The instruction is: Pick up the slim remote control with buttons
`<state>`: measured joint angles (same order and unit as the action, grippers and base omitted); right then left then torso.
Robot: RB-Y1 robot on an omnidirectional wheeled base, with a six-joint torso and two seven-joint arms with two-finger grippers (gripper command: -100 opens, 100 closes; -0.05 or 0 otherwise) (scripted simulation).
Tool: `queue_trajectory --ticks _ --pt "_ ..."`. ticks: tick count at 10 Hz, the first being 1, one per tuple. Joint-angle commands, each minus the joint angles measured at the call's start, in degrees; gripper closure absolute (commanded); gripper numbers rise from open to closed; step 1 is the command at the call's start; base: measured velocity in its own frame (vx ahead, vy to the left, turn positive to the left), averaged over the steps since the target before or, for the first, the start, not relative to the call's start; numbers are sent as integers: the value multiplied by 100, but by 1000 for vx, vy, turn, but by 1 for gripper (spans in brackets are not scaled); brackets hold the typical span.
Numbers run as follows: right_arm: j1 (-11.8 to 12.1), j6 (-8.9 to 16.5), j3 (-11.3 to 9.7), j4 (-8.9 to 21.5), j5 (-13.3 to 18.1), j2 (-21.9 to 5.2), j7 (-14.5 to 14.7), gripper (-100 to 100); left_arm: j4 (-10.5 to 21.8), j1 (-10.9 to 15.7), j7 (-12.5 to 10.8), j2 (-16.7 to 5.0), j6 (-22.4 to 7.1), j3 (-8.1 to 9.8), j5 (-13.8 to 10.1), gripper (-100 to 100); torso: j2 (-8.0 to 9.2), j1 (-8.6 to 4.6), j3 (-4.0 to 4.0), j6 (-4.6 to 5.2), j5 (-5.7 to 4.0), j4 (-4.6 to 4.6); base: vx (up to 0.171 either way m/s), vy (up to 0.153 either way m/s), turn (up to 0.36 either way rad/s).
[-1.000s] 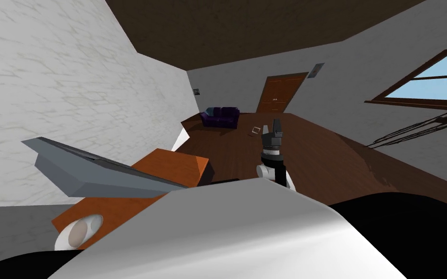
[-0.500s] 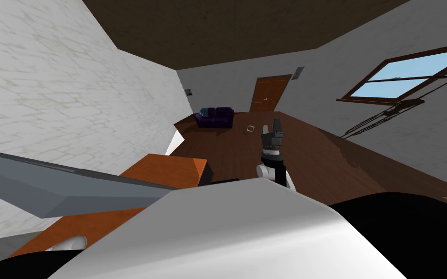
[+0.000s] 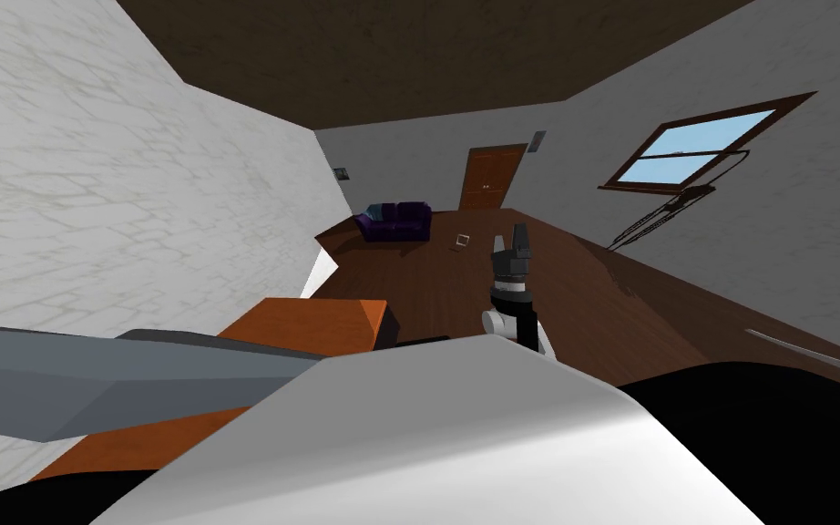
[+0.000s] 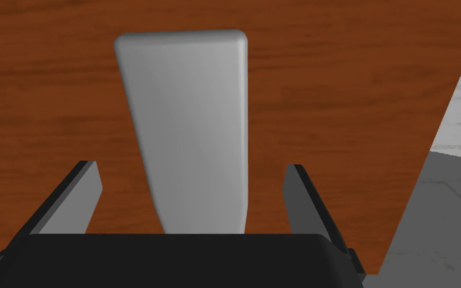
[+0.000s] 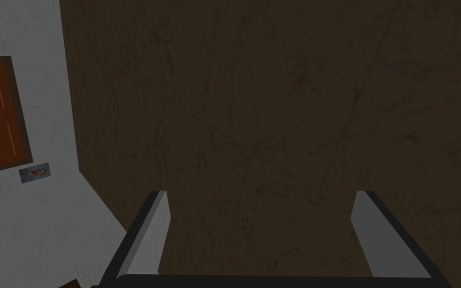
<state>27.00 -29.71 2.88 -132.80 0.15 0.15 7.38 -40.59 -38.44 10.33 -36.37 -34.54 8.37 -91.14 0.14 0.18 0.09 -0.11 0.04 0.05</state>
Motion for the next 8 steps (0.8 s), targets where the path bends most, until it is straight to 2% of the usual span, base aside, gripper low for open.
queue_trajectory --ticks 1,4,5,6,7,8 --pt "0 0 0 0 0 0 0 0 215 81 53 -6 -85 14 -111 -100 0 0 0 0 0 0 -33 24 -55" --pt "0 0 0 0 0 0 0 0 629 132 -80 67 -329 -57 -452 -100 1 0 1 0 0 0 -65 43 -121" --pt "0 0 0 0 0 0 0 0 629 132 -80 67 -329 -57 -452 -100 15 9 8 -2 1 2 -183 77 96" --pt "0 0 1 0 0 0 0 0 503 81 -161 49 -300 -71 -406 -100 46 17 23 -9 2 6 -435 86 89" --pt "-2 1 1 1 0 0 0 0 522 88 -150 49 -311 -69 -415 0 99 21 61 -7 7 25 -10 -41 -132" --pt "1 0 0 1 0 0 0 0 665 254 -317 77 -308 -28 -266 -100 18 -10 15 -4 -1 8 0 0 0"
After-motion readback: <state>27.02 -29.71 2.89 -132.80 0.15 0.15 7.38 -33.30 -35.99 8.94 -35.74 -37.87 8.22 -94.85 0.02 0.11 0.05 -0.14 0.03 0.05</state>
